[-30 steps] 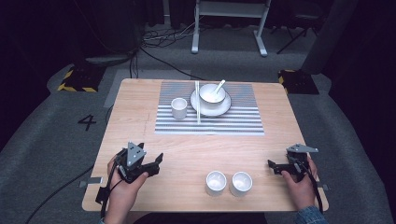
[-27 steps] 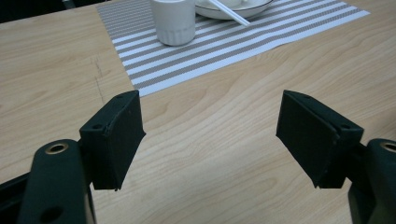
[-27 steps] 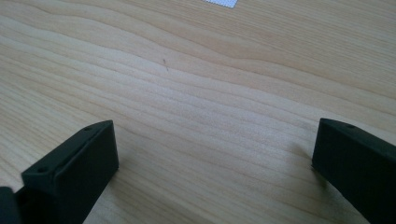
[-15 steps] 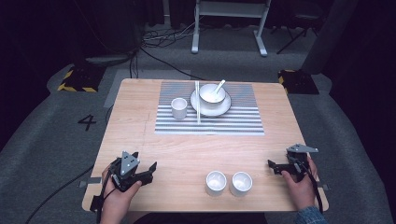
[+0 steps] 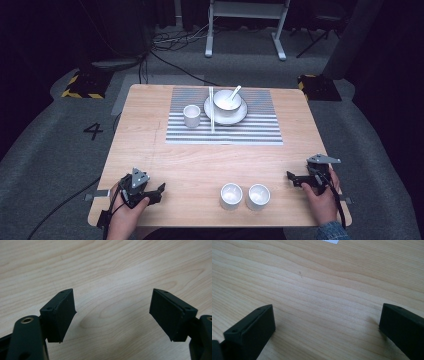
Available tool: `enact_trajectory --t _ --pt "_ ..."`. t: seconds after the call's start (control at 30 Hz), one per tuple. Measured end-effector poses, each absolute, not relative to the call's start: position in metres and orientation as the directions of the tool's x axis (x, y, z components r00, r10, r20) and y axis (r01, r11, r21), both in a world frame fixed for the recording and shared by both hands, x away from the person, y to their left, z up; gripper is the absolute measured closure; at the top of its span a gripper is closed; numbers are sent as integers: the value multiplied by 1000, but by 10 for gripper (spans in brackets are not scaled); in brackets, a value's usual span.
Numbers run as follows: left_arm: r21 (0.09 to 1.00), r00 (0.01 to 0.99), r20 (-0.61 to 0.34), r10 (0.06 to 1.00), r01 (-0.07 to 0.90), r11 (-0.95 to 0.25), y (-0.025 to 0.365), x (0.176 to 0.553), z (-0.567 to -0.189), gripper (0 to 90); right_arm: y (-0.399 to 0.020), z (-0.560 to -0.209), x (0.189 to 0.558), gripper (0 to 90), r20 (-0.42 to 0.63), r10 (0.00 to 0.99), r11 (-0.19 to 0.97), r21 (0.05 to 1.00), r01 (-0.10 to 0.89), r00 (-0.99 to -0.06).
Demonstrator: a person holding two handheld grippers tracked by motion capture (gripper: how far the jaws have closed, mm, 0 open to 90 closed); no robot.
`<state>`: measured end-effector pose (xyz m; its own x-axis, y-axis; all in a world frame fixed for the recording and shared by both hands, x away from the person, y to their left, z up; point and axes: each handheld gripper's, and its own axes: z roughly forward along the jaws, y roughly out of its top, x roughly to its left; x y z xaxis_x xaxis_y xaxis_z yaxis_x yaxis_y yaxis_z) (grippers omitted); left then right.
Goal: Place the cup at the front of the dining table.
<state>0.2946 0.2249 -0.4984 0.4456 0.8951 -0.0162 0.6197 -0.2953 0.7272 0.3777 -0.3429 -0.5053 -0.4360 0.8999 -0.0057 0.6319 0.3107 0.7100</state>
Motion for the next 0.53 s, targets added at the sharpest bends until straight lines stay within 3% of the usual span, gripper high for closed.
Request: enact_trajectory --t 0.53 --pt "690 444 -26 895 656 -306 227 296 -504 166 -343 -505 378 4 -6 900 311 710 632 -436"
